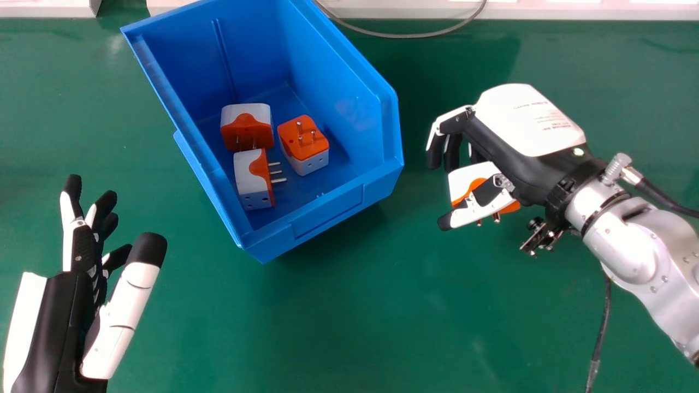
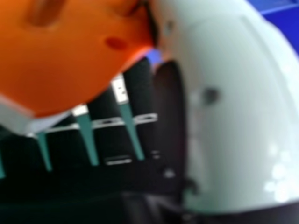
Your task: Pick all objects and put in blue box
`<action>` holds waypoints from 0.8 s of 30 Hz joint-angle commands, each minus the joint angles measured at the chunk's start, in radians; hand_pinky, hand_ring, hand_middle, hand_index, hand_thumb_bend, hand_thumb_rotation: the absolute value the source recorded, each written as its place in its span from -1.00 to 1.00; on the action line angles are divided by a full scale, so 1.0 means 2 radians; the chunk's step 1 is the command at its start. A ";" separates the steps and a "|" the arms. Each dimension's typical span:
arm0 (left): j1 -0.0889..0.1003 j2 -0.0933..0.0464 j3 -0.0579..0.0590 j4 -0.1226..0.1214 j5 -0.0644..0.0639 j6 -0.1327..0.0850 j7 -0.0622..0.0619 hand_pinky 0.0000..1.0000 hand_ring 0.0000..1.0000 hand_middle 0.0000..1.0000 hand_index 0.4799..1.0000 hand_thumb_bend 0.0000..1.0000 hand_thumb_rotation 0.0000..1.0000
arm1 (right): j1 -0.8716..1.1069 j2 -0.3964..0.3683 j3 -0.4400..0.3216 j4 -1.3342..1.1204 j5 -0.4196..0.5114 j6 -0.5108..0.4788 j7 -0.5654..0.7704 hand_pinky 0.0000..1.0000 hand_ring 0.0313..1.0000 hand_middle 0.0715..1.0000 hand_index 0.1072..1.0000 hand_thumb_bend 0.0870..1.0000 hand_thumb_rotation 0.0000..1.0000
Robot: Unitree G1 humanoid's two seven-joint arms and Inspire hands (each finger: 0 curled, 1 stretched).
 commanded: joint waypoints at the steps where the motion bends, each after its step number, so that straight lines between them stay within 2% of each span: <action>1: -0.001 0.002 0.002 0.001 0.004 -0.001 0.002 0.77 0.94 0.96 0.79 0.59 0.84 | -0.004 0.000 -0.015 -0.033 0.012 -0.007 0.003 -0.87 -0.84 -0.20 -0.16 -0.07 -1.00; 11: -0.012 -0.001 -0.004 0.005 0.005 0.005 0.005 0.77 0.94 0.96 0.80 0.58 0.84 | -0.032 0.028 -0.014 -0.082 0.024 -0.022 0.026 -0.90 -0.88 -0.19 -0.16 -0.06 -1.00; 14: -0.013 -0.002 -0.006 0.003 0.005 0.006 0.005 0.78 0.94 0.96 0.80 0.57 0.84 | -0.046 0.040 -0.012 -0.085 0.030 -0.026 0.036 -0.91 -0.89 -0.19 -0.16 -0.06 -1.00; 19: -0.014 -0.003 -0.008 0.004 0.002 0.007 0.005 0.79 0.95 0.96 0.81 0.55 0.84 | -0.088 0.067 -0.001 -0.067 0.022 -0.037 0.035 -0.91 -0.90 -0.18 -0.16 -0.06 -1.00; 24: -0.018 -0.003 -0.010 0.009 -0.002 0.008 0.004 0.79 0.95 0.97 0.81 0.56 0.83 | -0.146 0.116 0.014 -0.017 0.023 -0.031 0.037 -0.93 -0.91 -0.19 -0.17 -0.06 -0.99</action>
